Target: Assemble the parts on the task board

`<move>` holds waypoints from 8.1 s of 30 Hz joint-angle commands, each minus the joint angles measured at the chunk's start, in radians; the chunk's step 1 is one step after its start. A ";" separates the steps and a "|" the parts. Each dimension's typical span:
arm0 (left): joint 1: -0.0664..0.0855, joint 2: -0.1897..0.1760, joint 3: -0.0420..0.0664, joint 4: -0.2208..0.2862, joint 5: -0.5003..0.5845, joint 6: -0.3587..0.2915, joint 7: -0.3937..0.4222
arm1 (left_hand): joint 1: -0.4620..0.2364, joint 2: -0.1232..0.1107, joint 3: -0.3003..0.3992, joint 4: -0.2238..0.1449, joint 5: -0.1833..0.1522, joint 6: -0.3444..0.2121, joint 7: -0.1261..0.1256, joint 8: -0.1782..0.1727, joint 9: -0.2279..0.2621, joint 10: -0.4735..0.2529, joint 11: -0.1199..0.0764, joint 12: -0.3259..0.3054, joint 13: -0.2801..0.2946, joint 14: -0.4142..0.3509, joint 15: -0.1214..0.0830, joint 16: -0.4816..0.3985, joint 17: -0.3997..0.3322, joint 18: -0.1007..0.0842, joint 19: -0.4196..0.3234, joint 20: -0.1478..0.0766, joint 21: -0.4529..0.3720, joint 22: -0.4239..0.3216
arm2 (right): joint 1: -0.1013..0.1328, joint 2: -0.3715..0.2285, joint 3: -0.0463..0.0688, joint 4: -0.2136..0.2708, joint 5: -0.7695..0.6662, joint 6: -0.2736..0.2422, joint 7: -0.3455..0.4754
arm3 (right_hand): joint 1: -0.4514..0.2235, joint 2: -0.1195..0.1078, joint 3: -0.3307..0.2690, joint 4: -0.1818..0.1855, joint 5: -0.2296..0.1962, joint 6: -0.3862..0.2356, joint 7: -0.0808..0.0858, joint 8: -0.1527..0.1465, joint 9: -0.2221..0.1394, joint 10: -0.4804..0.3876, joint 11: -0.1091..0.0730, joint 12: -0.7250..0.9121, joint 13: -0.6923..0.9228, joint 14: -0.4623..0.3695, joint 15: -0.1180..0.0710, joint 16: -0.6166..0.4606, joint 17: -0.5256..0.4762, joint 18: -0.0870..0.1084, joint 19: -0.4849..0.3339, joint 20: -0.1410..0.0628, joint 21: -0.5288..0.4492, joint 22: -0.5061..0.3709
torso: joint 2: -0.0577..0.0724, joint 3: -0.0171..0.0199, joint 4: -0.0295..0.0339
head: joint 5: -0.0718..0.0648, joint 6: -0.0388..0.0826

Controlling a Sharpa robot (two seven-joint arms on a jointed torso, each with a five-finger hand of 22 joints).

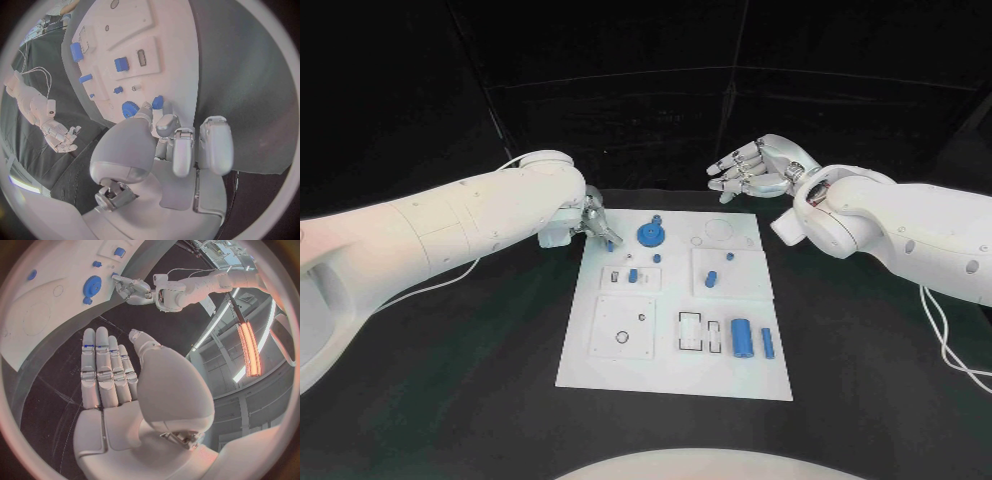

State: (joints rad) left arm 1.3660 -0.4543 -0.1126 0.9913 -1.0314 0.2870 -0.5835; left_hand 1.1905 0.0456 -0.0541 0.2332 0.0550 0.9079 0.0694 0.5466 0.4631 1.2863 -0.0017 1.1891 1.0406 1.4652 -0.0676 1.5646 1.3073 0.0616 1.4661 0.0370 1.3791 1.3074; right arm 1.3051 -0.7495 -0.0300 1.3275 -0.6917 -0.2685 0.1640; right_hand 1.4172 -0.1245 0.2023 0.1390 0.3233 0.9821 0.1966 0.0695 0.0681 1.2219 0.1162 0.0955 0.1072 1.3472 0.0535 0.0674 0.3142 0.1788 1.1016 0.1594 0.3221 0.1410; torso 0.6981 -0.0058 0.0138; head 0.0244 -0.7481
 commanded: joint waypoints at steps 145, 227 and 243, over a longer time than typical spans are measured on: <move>-0.068 -0.233 -0.005 0.421 -0.066 -0.161 -0.008 | -0.096 -0.073 0.313 -0.144 -0.008 0.016 -0.035 0.125 0.119 0.028 -0.033 -0.011 -0.010 0.106 -0.026 0.006 0.263 -0.005 0.025 -0.021 -0.015 0.026 | 0.001 0.006 0.000 -0.024 0.002 0.030 0.020 | -0.020 0.002 -0.005 0.012 0.000 -0.010 0.001 -0.001 -0.001 -0.008 0.006 -0.006 -0.005 -0.006 0.006 -0.002 -0.005 0.004 0.007 0.007 -0.019 -0.010 | -0.001 0.0016 0.0010 | 0.008 -0.019; -0.087 -0.069 -0.053 0.251 -0.393 -0.486 0.577 | 0.238 -0.099 0.230 -0.260 -0.006 0.003 0.074 -0.302 -0.290 -0.330 0.086 -0.822 -0.859 0.025 0.062 -0.240 -0.102 0.070 -0.042 0.054 -0.412 -0.362 | 0.001 0.020 0.000 -0.036 0.002 0.027 0.020 | -0.033 0.006 -0.016 0.019 0.010 -0.012 0.001 0.001 0.000 -0.009 0.006 -0.004 -0.007 -0.007 0.007 -0.002 -0.009 0.005 0.015 0.010 -0.033 -0.021 | 0.000 0.0008 0.0002 | -0.019 0.002; -0.088 -0.034 -0.053 0.216 -0.415 -0.401 0.525 | 0.232 -0.100 0.281 -0.266 -0.006 0.046 0.068 -0.321 -0.313 -0.282 0.078 -0.846 -0.897 0.031 0.054 -0.243 -0.123 0.068 -0.032 0.046 -0.405 -0.354 | 0.001 0.024 0.000 -0.037 0.001 0.028 0.020 | -0.032 0.007 -0.016 0.019 0.010 -0.012 0.001 0.001 0.000 -0.010 0.006 -0.004 -0.008 -0.007 0.007 -0.002 -0.009 0.005 0.016 0.010 -0.034 -0.021 | -0.001 0.0009 0.0028 | -0.022 -0.001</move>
State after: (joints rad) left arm 1.2771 -0.4902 -0.1661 1.2079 -1.4275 -0.1608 -0.0314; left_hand 1.4331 -0.0543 0.2215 -0.0334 0.0502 0.9476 0.1377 0.2293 0.1499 0.9973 0.0767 0.3484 0.1437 1.4669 -0.0089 1.3274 1.1848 0.1388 1.4266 0.0838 0.9724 0.9527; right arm 1.3045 -0.7270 -0.0306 1.2903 -0.6918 -0.2437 0.1749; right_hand 1.3856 -0.1220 0.1901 0.1569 0.3280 0.9751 0.1969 0.0695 0.0681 1.2184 0.1197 0.0955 0.1009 1.3436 0.0571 0.0674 0.3064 0.1787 1.1118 0.1696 0.2933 0.1210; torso 0.6970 -0.0047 0.0160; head 0.0021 -0.7491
